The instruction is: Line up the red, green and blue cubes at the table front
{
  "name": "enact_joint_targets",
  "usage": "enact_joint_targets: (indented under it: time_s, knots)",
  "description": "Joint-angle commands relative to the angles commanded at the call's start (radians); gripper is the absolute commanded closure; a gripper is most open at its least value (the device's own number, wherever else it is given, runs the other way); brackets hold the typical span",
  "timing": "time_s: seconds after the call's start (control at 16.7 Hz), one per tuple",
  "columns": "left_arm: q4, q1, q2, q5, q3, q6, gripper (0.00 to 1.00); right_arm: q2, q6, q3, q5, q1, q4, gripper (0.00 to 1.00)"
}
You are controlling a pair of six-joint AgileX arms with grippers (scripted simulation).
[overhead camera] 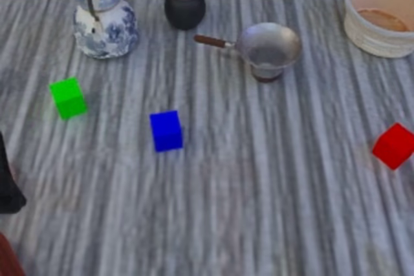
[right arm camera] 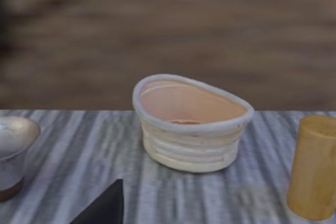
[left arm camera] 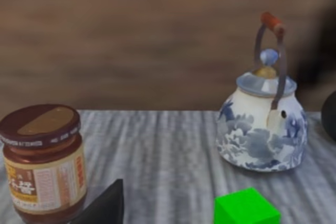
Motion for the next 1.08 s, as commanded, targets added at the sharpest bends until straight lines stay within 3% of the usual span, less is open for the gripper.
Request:
enact_joint_targets:
  time_s: [0.24,0.48,1.08]
  knots:
    - [0.000,0.000,0.000,0.000,0.000,0.000,0.00,0.031,-0.011,0.030,0.000,0.002,-0.021,0.00]
    - [0.000,0.000,0.000,0.000,0.000,0.000,0.00,0.220,-0.075,0.202,-0.001,0.017,-0.143,0.00]
    - [0.000,0.000,0.000,0.000,0.000,0.000,0.00,1.222,-0.350,0.898,0.002,0.076,-0.677,0.00]
